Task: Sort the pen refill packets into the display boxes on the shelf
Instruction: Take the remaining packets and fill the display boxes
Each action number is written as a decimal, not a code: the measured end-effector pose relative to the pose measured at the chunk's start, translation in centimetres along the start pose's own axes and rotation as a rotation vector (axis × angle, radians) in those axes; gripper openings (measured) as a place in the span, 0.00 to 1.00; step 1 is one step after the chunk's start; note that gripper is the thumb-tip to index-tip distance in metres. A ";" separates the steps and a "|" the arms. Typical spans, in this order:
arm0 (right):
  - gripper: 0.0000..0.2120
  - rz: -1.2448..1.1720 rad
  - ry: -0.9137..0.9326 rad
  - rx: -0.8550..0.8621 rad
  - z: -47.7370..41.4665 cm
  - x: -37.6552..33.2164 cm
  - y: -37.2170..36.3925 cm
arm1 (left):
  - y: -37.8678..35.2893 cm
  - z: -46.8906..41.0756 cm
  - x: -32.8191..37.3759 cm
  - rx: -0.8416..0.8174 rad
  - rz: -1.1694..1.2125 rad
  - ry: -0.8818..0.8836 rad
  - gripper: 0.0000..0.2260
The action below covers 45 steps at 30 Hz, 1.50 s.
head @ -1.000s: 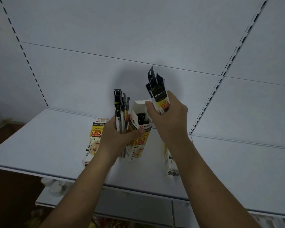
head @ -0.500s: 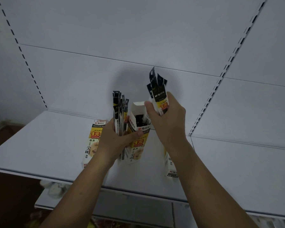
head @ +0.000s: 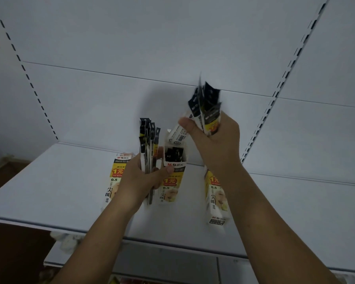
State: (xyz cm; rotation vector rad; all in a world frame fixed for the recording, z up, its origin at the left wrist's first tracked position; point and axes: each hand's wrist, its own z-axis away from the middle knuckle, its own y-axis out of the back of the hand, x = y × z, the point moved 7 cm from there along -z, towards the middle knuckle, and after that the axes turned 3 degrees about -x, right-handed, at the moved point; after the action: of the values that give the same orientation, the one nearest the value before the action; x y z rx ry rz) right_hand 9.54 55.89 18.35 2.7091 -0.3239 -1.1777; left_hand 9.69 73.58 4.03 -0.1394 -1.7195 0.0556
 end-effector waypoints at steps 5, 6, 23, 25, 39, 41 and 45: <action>0.08 -0.030 -0.019 -0.018 0.1 0.9 -0.4 | -0.1 -0.1 -0.2 0.004 0.057 0.010 0.18; 0.08 -0.050 -0.044 -0.011 0.1 1.5 -0.5 | -0.1 -0.1 -0.2 0.008 0.070 0.015 0.16; 0.08 -0.157 -0.162 0.049 1.2 4.1 -0.7 | 0.4 0.0 0.0 0.019 0.077 0.001 0.05; 0.08 -0.080 -0.150 -0.043 1.0 3.9 -1.2 | 0.5 0.0 -0.1 0.030 0.075 0.002 0.07; 0.16 0.187 -0.136 -0.308 1.0 4.3 -3.0 | -1.0 0.4 0.6 -0.002 0.012 -0.047 0.11; 0.16 0.166 -0.162 -0.329 0.9 4.2 -2.8 | -1.1 0.4 0.7 0.010 0.000 -0.054 0.13; 0.09 0.011 -0.166 -0.249 0.3 3.4 -1.4 | -0.8 0.5 0.7 0.000 0.011 -0.058 0.09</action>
State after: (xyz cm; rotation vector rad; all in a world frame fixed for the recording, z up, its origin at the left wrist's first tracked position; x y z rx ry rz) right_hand 11.73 56.30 15.43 2.4018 -0.1977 -1.3450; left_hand 9.08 72.88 4.69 -0.1483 -1.7767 0.0681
